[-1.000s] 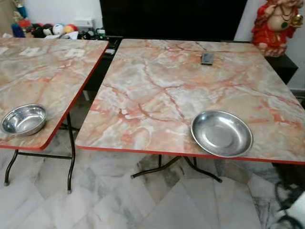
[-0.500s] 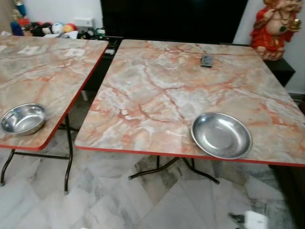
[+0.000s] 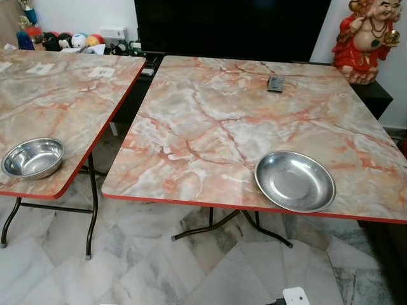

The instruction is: Setting the table

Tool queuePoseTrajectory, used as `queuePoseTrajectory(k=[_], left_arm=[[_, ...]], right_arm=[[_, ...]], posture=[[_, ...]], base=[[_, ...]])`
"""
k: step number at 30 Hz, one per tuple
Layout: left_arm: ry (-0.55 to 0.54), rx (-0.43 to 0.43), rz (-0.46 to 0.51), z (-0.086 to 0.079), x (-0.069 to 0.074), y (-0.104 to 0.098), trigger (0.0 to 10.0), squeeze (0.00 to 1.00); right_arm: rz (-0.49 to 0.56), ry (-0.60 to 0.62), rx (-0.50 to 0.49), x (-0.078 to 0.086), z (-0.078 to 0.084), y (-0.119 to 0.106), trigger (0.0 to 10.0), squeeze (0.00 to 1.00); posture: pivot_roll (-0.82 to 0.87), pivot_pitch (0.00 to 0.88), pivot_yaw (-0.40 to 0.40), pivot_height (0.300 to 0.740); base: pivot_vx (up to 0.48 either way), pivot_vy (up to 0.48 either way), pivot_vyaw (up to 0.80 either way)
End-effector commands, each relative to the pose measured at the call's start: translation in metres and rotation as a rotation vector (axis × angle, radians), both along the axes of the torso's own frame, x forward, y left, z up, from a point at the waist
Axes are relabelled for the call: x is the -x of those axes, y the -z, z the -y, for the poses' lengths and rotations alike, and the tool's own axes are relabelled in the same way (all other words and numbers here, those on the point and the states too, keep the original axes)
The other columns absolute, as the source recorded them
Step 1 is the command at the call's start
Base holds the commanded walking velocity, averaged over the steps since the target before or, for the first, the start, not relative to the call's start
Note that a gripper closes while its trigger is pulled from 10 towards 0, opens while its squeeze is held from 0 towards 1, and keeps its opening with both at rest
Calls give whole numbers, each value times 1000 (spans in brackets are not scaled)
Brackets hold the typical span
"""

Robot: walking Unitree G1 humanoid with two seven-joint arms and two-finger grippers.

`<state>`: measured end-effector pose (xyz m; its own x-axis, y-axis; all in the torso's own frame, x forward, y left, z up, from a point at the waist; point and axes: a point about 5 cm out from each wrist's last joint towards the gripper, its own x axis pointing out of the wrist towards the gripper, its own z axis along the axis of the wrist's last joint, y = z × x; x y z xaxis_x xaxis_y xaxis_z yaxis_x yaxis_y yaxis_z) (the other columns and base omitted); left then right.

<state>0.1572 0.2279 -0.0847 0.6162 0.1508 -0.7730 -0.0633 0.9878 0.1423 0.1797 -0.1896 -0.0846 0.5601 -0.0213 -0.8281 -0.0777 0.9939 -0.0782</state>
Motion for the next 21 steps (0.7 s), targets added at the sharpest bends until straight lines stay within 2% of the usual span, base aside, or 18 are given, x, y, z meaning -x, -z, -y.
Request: queuePoseTrajectory(k=[1, 10, 12, 21], left_arm=[[-33, 11, -45, -4, 11, 4, 10000, 0], [-53, 14, -42, -7, 7, 2, 10000, 0], [-82, 20, -38, -8, 5, 2, 10000, 0], [-86, 23, -41, -7, 7, 3, 10000, 0]], right_arm=[[-11, 23, -6, 6, 0, 3, 10000, 0], [11, 137, -67, 7, -7, 5, 10000, 0], [7, 152, -69, 8, -10, 5, 10000, 0], [-14, 165, -71, 14, -9, 8, 10000, 0]], posture=[[-12, 86, -21, 740], [-10, 80, -6, 740], [-3, 72, -7, 740], [4, 51, -11, 740]], base=[[0, 0, 0], [0, 0, 0], [0, 480, 0], [0, 480, 0]])
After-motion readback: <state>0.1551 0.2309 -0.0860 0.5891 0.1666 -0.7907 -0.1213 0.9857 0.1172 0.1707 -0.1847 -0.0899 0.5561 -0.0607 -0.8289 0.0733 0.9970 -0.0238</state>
